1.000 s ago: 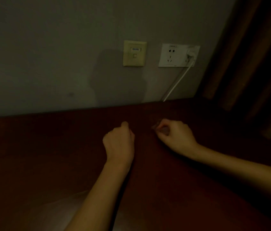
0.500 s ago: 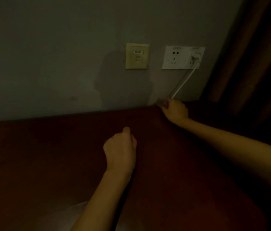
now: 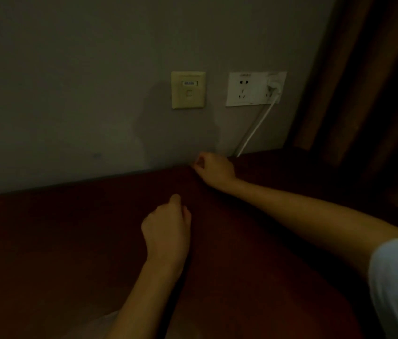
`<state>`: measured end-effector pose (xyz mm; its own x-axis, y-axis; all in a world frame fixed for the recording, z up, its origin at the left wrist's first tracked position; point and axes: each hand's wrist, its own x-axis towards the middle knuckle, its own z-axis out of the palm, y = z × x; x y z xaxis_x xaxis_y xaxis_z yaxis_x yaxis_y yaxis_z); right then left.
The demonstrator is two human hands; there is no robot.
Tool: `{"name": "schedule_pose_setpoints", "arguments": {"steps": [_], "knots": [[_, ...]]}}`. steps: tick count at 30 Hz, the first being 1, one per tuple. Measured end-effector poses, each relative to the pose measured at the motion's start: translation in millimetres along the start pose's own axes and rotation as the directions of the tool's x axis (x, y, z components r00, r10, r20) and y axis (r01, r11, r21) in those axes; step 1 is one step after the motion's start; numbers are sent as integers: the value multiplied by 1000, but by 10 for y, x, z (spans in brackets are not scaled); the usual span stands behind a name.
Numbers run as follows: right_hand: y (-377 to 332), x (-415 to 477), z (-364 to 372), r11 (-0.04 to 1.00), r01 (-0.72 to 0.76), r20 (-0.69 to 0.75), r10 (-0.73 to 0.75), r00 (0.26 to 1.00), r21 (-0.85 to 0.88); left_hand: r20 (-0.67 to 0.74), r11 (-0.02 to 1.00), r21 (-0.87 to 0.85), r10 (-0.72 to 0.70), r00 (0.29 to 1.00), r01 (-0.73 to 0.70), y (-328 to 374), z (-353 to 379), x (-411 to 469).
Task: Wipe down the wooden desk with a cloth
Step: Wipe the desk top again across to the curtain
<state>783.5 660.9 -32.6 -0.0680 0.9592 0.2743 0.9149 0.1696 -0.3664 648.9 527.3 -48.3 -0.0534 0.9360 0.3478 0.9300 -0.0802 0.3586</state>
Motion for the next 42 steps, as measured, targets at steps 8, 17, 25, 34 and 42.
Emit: {"name": "schedule_pose_setpoints", "arguments": {"steps": [8, 17, 25, 34, 42], "knots": [[592, -810, -423, 977, -204, -100, 197, 975, -66, -8, 1000, -11, 12, 1000, -12, 4, 13, 14], [148, -2916, -1095, 973, 221, 159, -209, 965, -62, -37, 993, -14, 119, 992, -120, 97, -181, -409], [373, -2866, -1472, 837, 544, 457, -508, 730, 62, -22, 982, 0, 188, 982, -188, 156, -300, -903], [683, -1861, -1032, 812, 515, 342, -583, 737, 274, 114, 993, 78, 81, 990, -90, 484, 28, -444], [832, -496, -626, 887, 423, 210, -455, 865, 184, 79, 1000, 24, 12, 997, -14, 480, 217, -247]]}}
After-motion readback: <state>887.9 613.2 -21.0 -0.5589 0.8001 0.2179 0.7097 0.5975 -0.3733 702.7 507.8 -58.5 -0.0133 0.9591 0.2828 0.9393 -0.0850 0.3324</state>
